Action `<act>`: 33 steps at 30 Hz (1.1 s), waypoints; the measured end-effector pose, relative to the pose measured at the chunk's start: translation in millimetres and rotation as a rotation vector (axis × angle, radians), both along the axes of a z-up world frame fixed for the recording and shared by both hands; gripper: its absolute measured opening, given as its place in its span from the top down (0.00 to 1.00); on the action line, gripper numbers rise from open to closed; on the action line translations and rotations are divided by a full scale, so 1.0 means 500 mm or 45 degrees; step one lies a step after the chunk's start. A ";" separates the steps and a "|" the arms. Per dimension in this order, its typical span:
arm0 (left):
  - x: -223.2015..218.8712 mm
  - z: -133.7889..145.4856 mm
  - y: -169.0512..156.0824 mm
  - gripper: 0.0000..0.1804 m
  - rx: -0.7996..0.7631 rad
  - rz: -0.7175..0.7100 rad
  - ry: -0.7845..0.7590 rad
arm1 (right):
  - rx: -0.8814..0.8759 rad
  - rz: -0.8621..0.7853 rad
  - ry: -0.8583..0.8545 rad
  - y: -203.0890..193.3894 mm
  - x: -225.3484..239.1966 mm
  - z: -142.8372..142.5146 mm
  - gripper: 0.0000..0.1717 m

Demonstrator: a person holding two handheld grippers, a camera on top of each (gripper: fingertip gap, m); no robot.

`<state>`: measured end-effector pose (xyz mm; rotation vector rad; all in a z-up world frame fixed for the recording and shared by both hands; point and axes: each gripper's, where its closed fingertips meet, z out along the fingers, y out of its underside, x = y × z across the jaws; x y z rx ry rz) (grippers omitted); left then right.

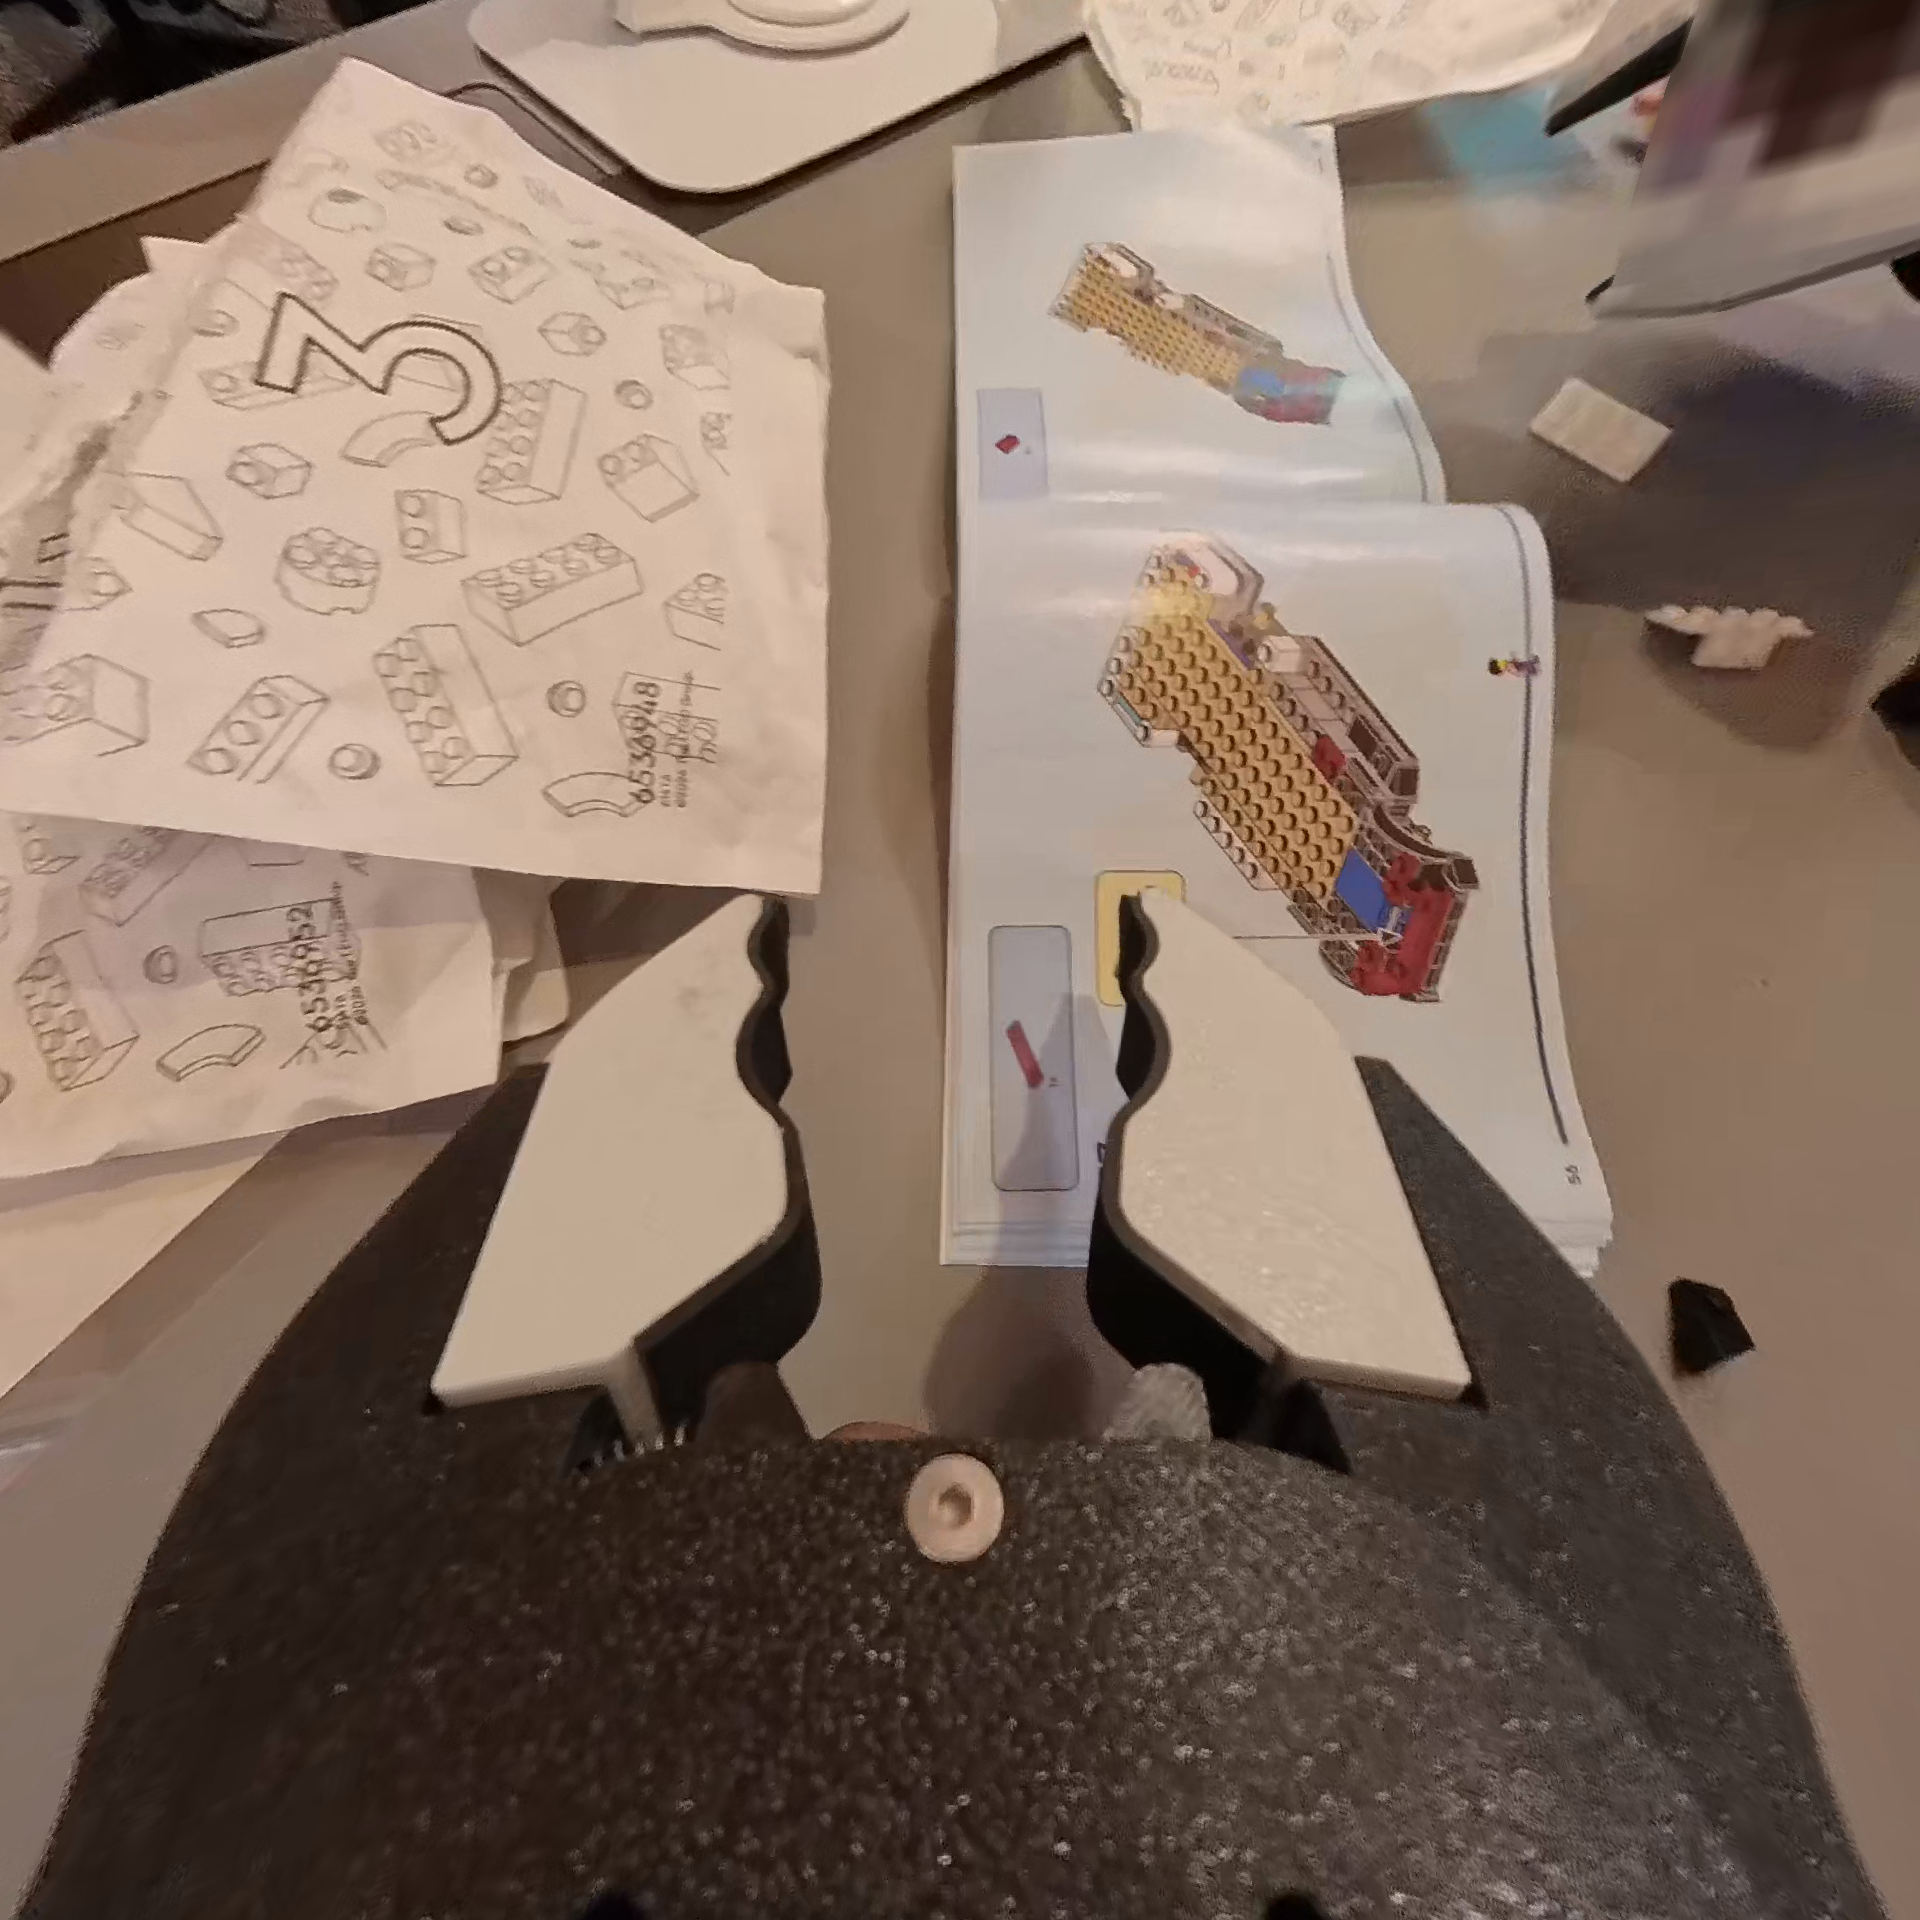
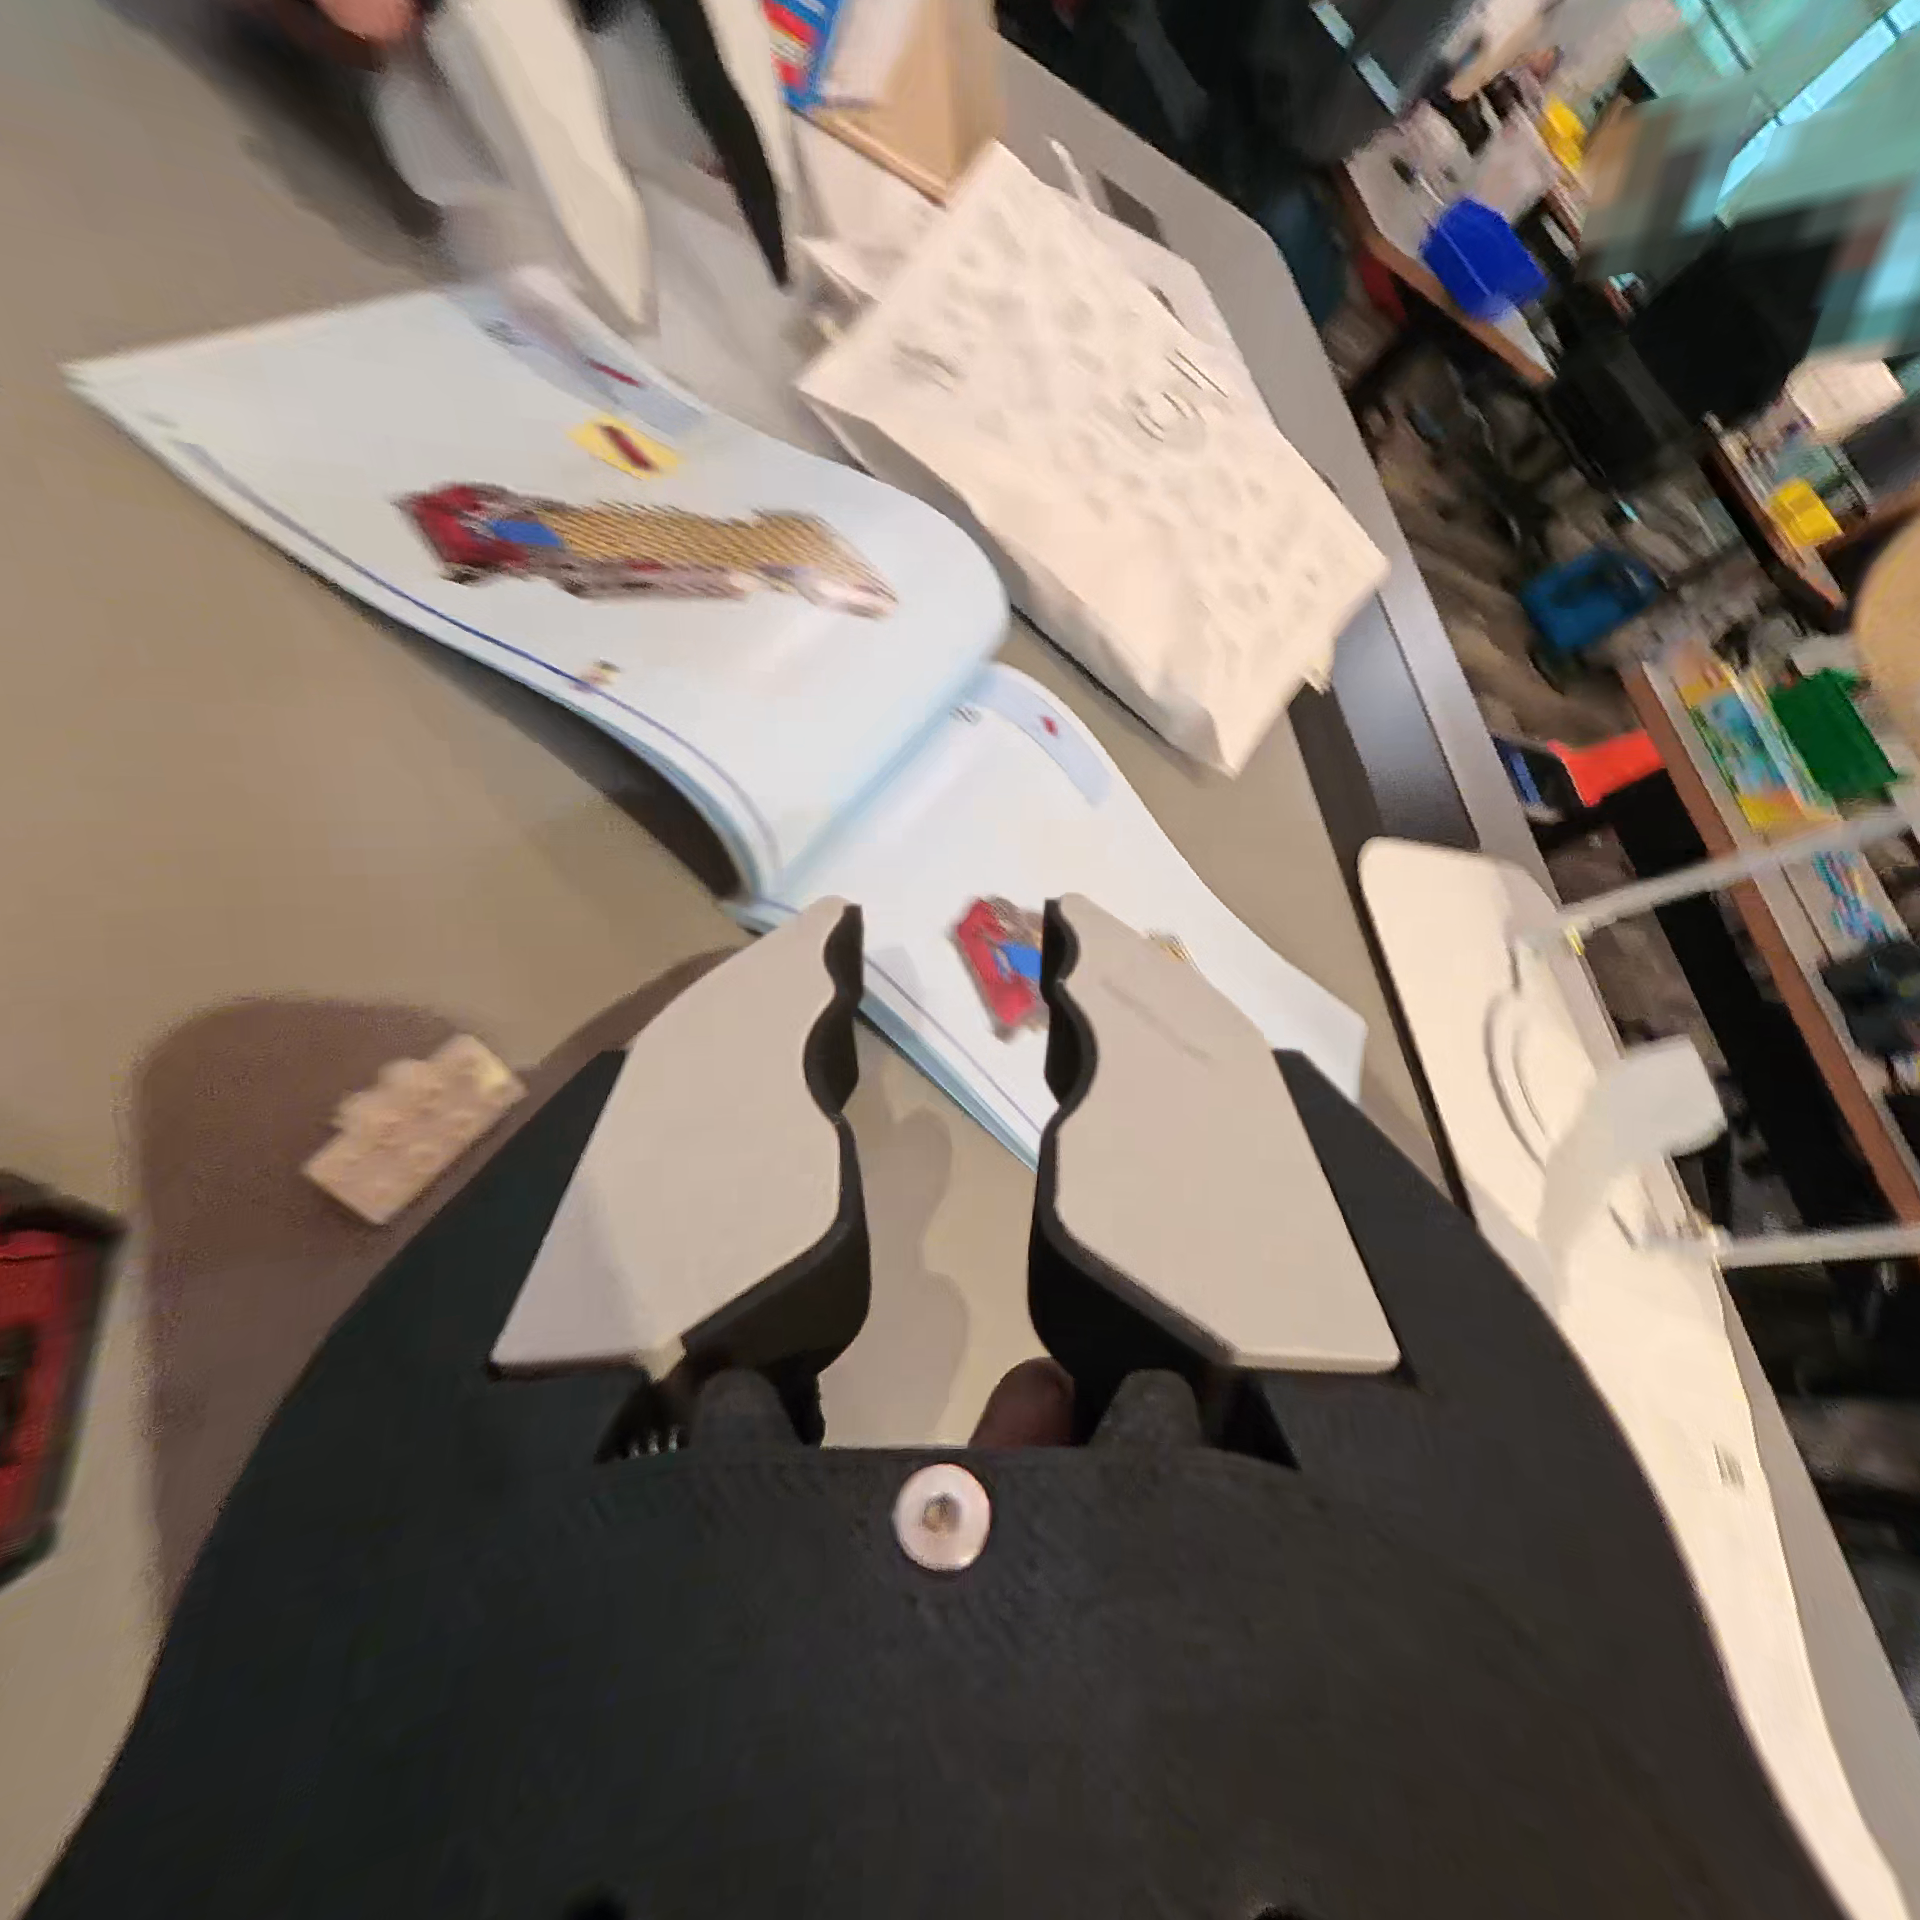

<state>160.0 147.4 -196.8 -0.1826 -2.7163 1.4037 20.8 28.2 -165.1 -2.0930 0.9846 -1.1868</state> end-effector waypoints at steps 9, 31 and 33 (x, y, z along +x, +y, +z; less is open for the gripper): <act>-0.052 -0.023 0.012 0.70 0.088 -0.173 0.001 | -0.279 0.260 0.083 0.149 0.021 -0.036 0.74; -0.100 -0.062 0.006 0.70 0.214 -0.265 -0.117 | -0.598 0.294 0.082 0.217 0.058 -0.091 0.75; -0.103 -0.062 0.005 0.71 0.215 -0.268 -0.113 | -0.604 0.292 0.081 0.218 0.060 -0.091 0.75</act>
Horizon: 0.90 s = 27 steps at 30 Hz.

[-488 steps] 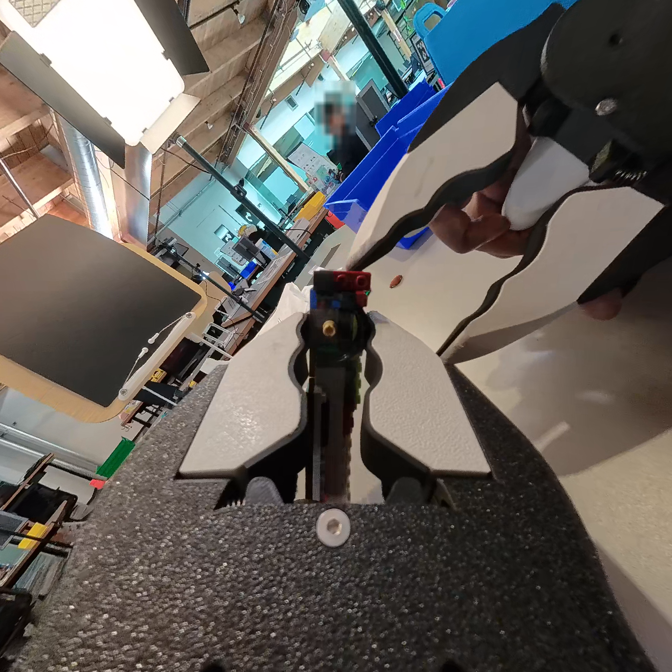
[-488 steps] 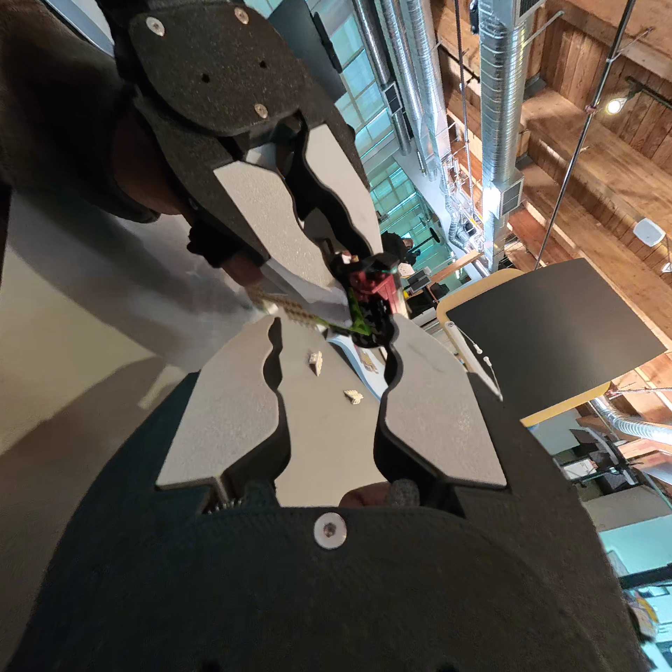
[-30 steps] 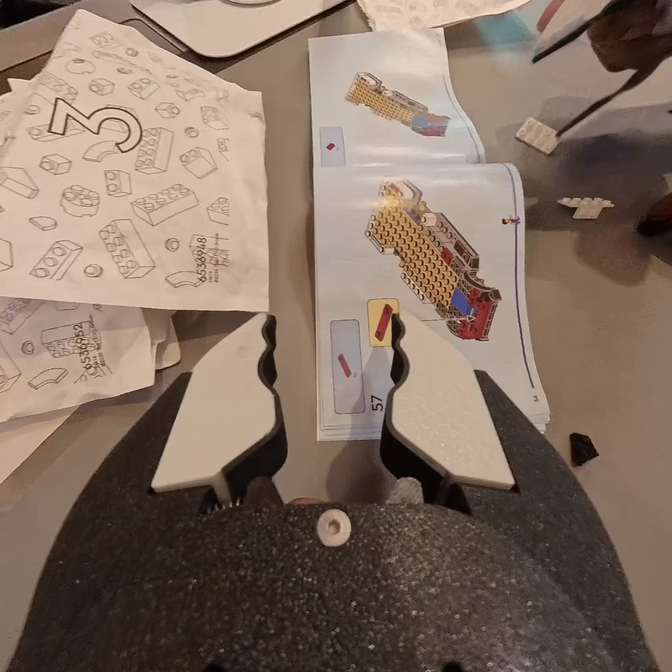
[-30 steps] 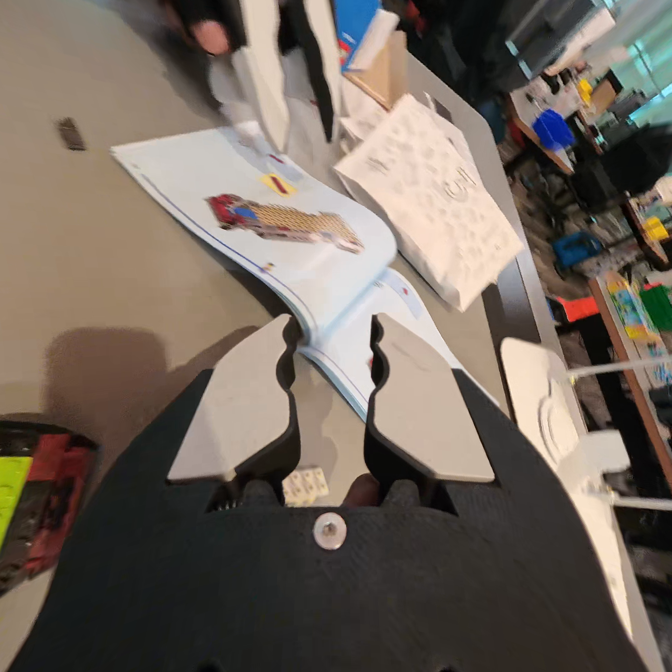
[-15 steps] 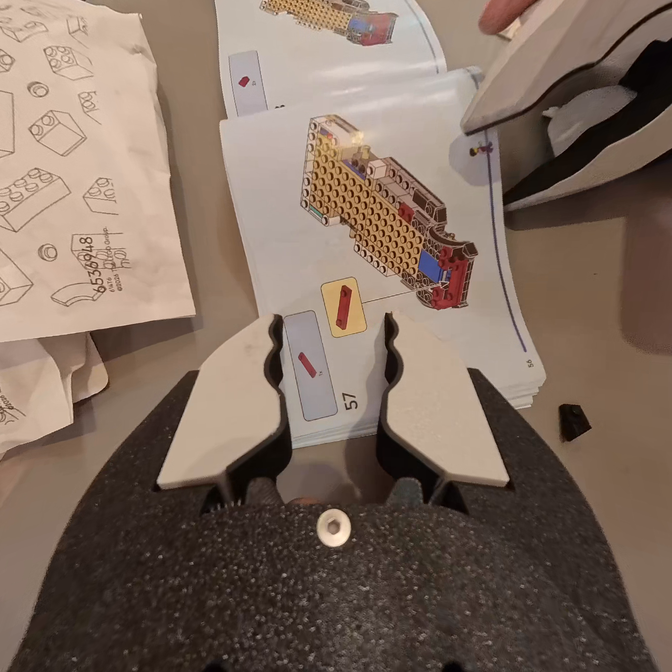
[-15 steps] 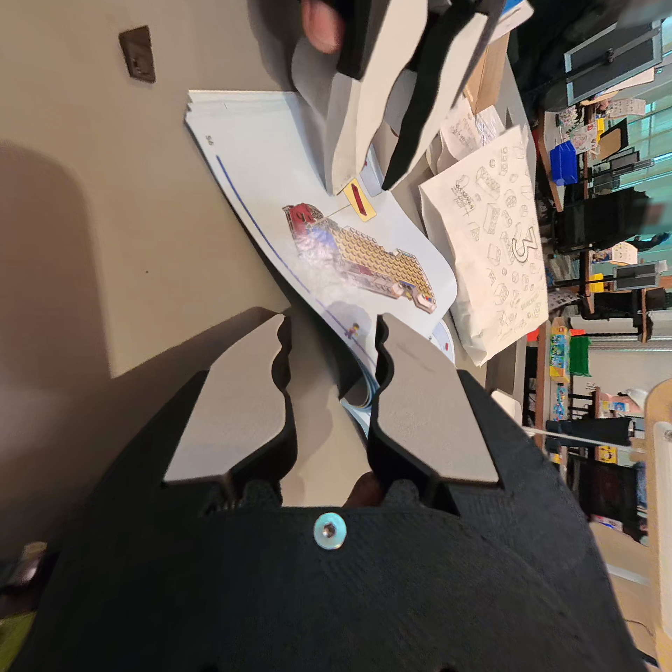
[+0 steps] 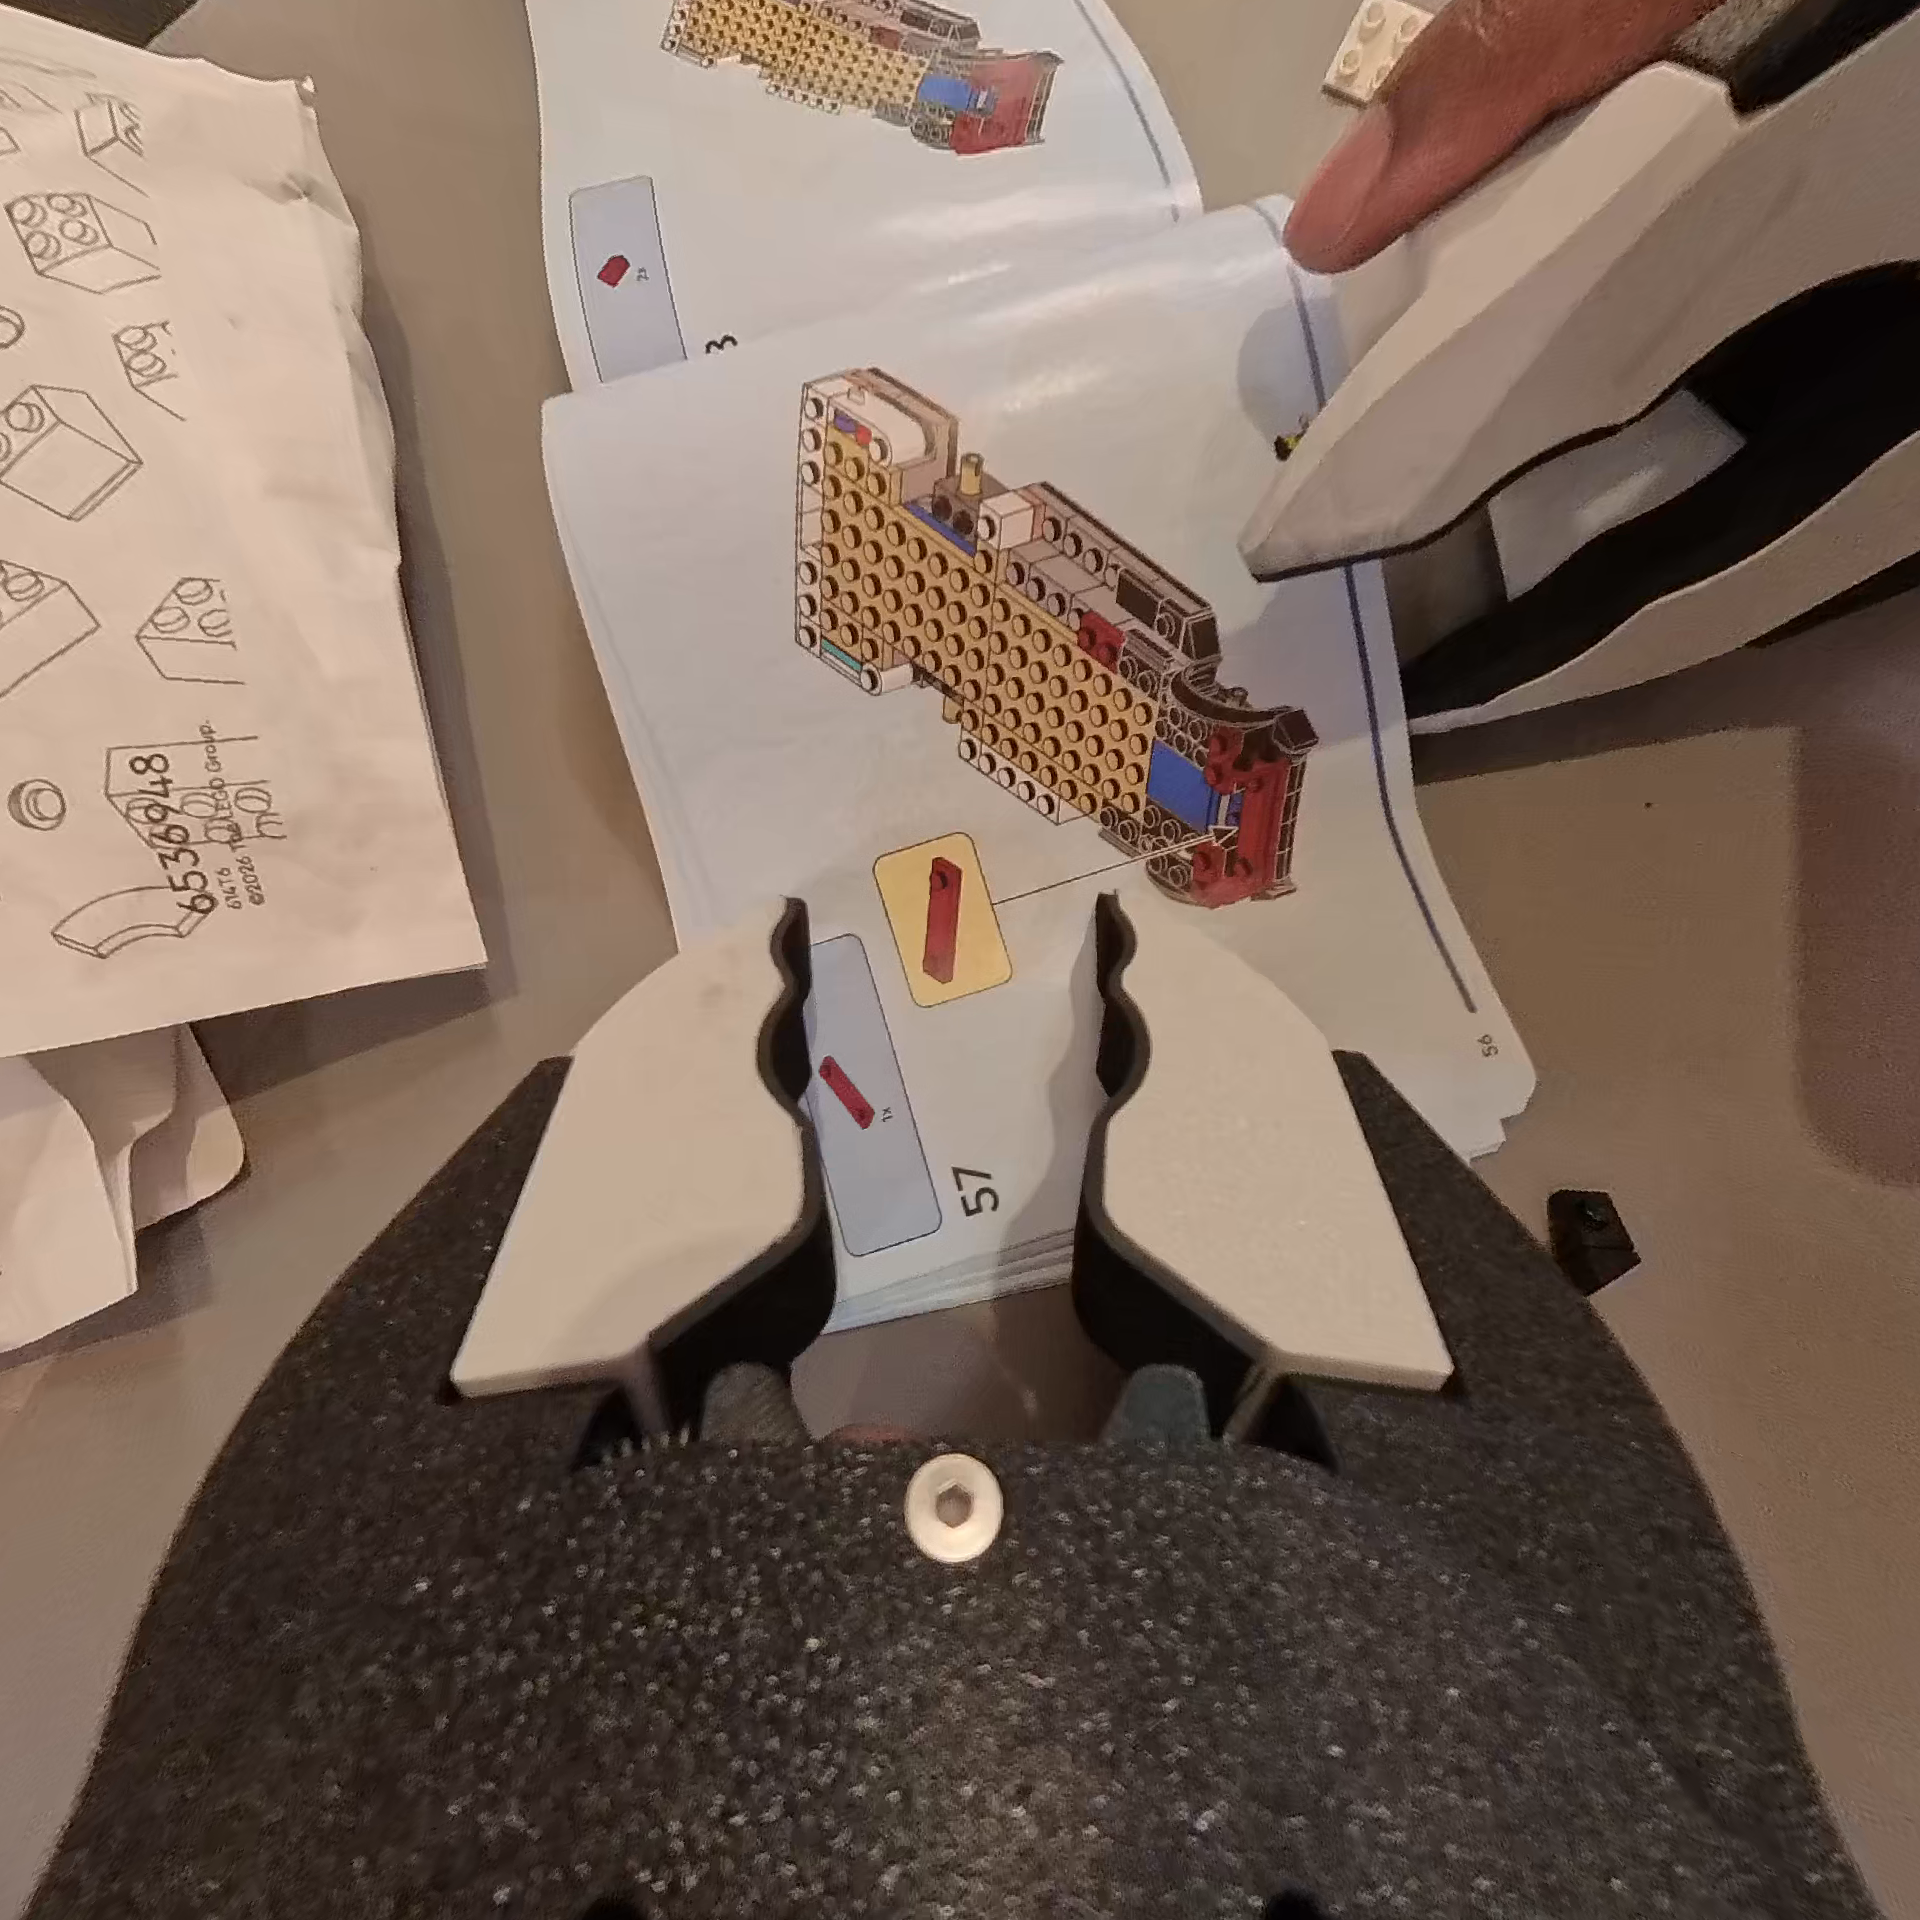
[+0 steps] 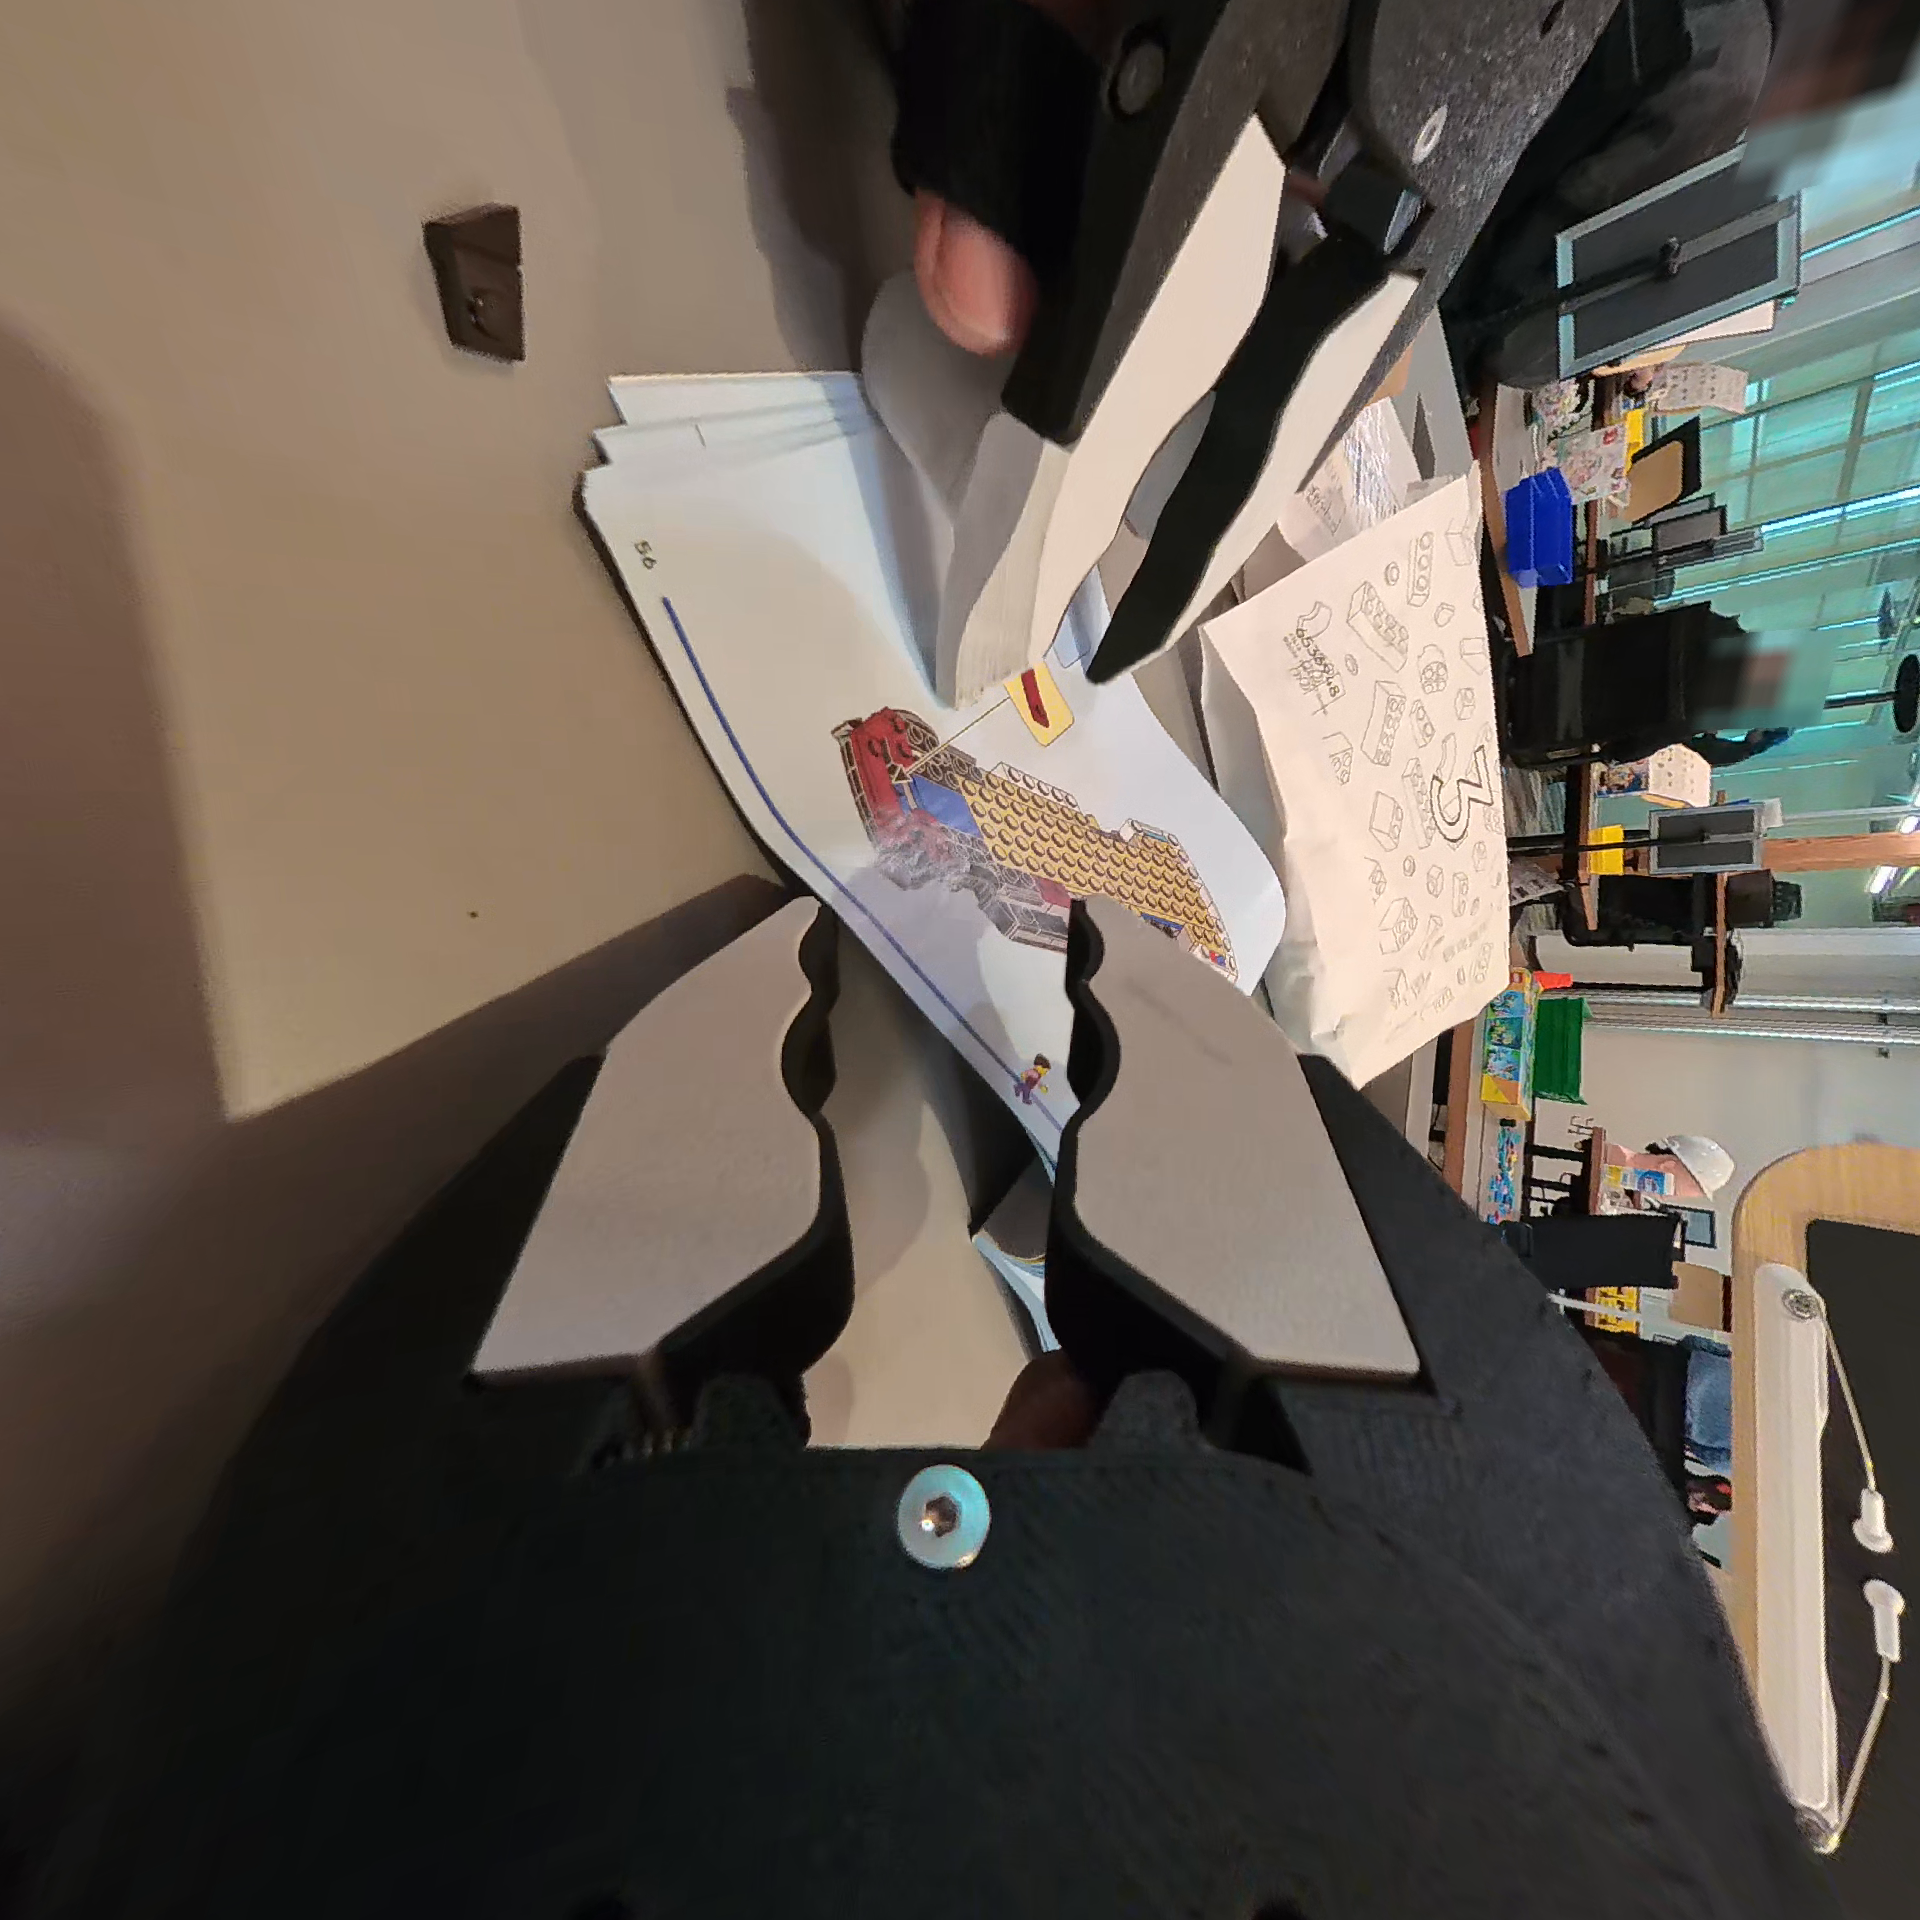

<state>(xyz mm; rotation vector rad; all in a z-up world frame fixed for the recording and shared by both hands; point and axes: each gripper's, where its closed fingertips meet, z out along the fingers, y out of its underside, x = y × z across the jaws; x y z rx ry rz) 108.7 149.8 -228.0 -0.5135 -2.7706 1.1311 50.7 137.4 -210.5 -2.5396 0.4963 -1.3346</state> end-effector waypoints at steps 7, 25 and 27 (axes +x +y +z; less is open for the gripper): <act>-0.001 0.001 -0.001 0.71 -0.003 -0.001 0.009 | 0.044 -0.021 0.006 -0.002 0.001 0.010 0.76; 0.001 0.001 -0.001 0.71 -0.003 0.004 0.023 | 0.132 -0.017 0.028 -0.008 -0.008 0.026 0.93; 0.000 0.001 -0.001 0.71 -0.001 0.003 0.022 | 0.136 0.011 0.050 0.001 -0.013 0.022 0.93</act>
